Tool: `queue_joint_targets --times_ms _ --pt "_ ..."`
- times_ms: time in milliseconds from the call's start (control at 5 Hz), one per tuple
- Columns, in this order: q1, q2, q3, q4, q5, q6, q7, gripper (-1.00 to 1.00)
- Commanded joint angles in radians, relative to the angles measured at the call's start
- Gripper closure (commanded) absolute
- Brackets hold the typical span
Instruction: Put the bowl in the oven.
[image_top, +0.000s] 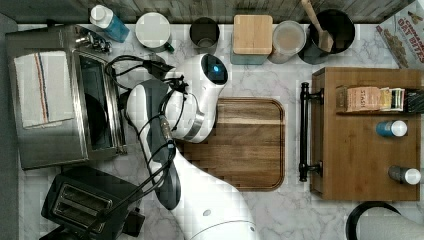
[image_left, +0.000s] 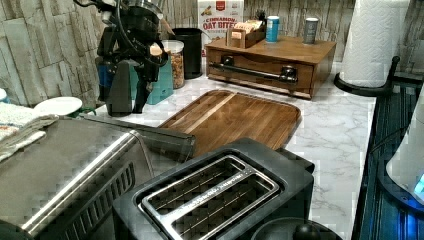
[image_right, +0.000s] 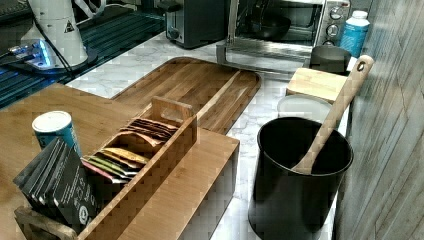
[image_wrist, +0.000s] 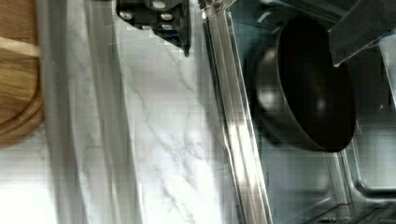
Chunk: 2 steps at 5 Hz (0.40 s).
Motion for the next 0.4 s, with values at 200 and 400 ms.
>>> queue_joint_targets --times_ms 200,400 --pt "0.003 -0.014 0.005 0.050 -0.010 0.003 -0.025 -1.00" --pt "0.004 -0.014 0.004 0.050 -0.010 0.003 -0.025 -1.00"
